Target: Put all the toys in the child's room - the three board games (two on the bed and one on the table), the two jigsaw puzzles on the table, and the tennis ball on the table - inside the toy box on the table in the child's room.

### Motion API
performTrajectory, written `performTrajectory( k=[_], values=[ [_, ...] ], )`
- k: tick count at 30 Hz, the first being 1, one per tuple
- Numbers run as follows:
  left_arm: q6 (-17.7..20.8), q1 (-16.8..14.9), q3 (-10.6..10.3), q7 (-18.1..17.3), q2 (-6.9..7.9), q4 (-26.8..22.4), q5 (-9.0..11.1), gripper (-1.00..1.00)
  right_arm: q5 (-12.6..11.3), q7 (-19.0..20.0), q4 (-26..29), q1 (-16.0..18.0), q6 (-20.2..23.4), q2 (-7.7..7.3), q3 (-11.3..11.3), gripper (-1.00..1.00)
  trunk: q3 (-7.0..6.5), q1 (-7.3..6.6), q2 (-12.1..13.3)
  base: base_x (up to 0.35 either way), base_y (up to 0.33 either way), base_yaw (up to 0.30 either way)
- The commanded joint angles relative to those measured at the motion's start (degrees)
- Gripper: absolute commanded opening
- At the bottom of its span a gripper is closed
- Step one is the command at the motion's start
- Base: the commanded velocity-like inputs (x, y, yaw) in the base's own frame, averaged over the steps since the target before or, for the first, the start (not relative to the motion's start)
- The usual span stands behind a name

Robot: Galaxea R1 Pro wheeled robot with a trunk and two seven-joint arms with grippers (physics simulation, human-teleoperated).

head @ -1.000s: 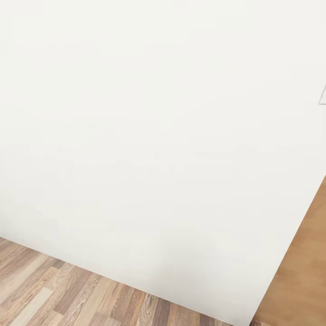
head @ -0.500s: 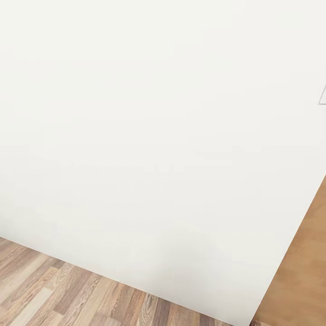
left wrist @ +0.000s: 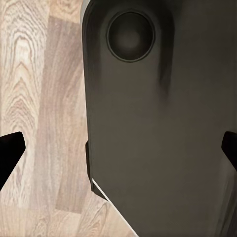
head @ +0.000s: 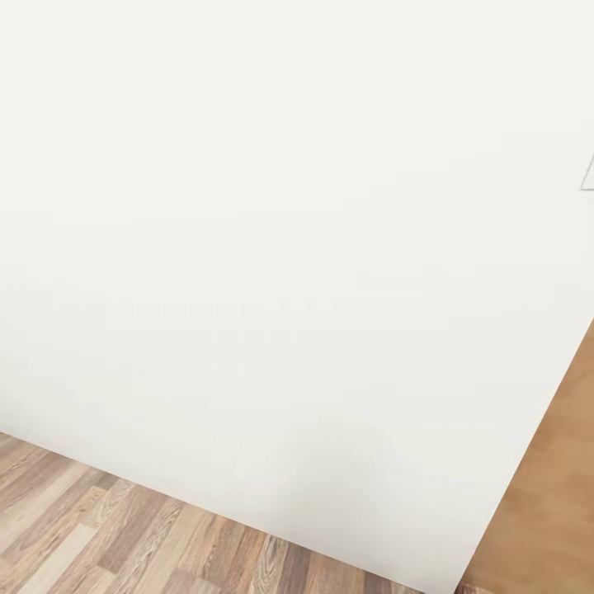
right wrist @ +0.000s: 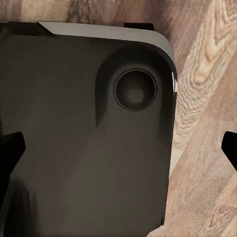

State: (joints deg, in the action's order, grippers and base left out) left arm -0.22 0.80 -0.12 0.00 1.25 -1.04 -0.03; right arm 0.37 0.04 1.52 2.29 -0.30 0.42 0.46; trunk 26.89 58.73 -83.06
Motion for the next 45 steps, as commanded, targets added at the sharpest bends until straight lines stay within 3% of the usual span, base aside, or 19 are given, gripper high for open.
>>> performTrajectory(
  k=[1,26,28,45],
  values=[
    [0.0,0.1,0.0,0.0,0.07,-0.1,0.0,1.0,-0.2,-0.1,0.0,0.3,0.1,0.01,-0.1,1.0,0.06,0.0,0.0,0.0,0.0,0.013],
    [0.0,0.3,0.1,0.0,0.11,-0.2,0.1,1.0,-1.0,-0.2,0.6,1.6,-1.5,-0.06,-0.5,1.0,1.49,0.0,0.0,0.0,0.0,0.029],
    [0.0,0.3,0.1,0.0,0.13,-0.3,0.2,1.0,-1.0,-0.3,0.5,1.6,-3.1,0.01,-0.4,1.0,1.58,0.0,0.0,0.0,0.0,0.234],
    [0.0,0.3,0.1,0.0,0.1,-0.3,0.4,1.0,-1.0,-0.4,0.5,1.6,-3.3,0.0,-0.5,1.0,2.01,0.0,0.0,0.0,0.0,0.268]
  ],
)
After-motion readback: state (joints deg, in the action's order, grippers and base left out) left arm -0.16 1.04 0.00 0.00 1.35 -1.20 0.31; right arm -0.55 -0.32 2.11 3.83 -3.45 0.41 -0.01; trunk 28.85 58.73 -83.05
